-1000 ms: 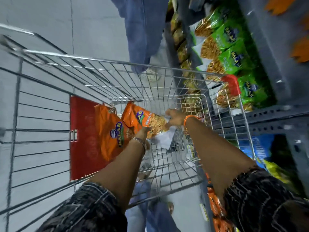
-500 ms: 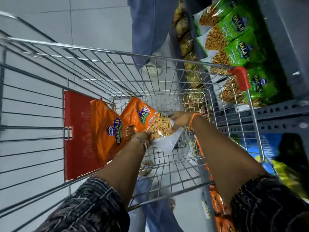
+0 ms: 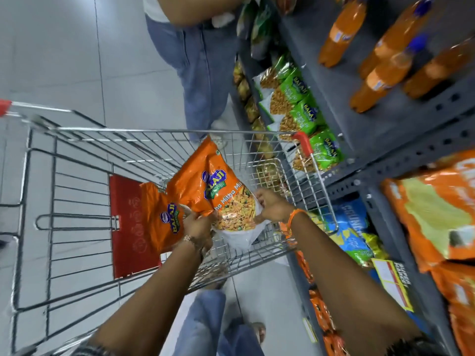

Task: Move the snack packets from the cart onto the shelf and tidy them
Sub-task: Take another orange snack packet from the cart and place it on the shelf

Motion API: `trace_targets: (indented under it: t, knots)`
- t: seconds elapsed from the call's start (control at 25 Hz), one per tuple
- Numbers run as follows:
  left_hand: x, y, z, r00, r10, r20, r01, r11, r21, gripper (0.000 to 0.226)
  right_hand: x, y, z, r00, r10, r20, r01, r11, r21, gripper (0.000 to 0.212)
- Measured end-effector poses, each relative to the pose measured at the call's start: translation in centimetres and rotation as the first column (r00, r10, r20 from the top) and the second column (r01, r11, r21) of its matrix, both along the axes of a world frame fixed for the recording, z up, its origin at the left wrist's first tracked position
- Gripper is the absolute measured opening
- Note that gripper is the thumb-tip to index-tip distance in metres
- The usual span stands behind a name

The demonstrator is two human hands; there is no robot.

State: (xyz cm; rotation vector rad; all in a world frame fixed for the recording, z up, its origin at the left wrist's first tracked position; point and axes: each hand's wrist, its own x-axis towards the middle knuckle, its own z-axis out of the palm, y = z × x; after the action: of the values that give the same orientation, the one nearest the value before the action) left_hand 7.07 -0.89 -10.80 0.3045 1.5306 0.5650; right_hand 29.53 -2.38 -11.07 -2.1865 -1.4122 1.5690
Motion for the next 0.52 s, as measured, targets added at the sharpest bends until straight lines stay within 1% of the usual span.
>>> trace_targets:
  t: [0.04,0.12,0.2,0.24,0.36,0.44,0.52]
  knots:
    - [0.2,-0.2,1.8,1.0,0.003,-0.01,-0.003,0.997,0.082,0.031,0.1,-0.5,1.7,0.999,-0.047,-0.017,0.048,0.998,0.042,0.07]
    - [0.8,-0.5,6.3,0.998,-0.026,-0.051,0.04,0.955,0.292,0.024,0.4,-1.8,5.8,0.988,-0.143,-0.058,0.15,0.977,0.149,0.075]
    - [1.1,-0.5,11.0,0.994,-0.075,-0.074,0.102,0.861,0.499,0.015,0.7,-3.2,10.0,0.969,-0.217,-0.116,0.241,0.932,0.27,0.074]
    - [1.5,-0.3,13.2,0.992,-0.096,-0.085,0.128,0.807,0.576,0.015,0.8,-3.7,12.0,0.958,-0.251,-0.138,0.283,0.902,0.325,0.074]
    - [3.1,0.5,19.5,0.98,-0.182,-0.077,0.177,0.638,0.749,0.016,1.1,-5.9,18.5,0.916,-0.353,-0.19,0.4,0.774,0.491,0.072]
    - [5.0,0.5,24.3,0.967,-0.254,-0.022,0.154,0.51,0.846,0.023,1.6,-8.1,23.4,0.875,-0.437,-0.207,0.468,0.659,0.588,0.069]
    - [6.8,0.7,27.9,0.953,-0.301,0.019,0.118,0.429,0.896,0.026,1.8,-9.9,27.1,0.841,-0.5,-0.205,0.495,0.562,0.662,0.069]
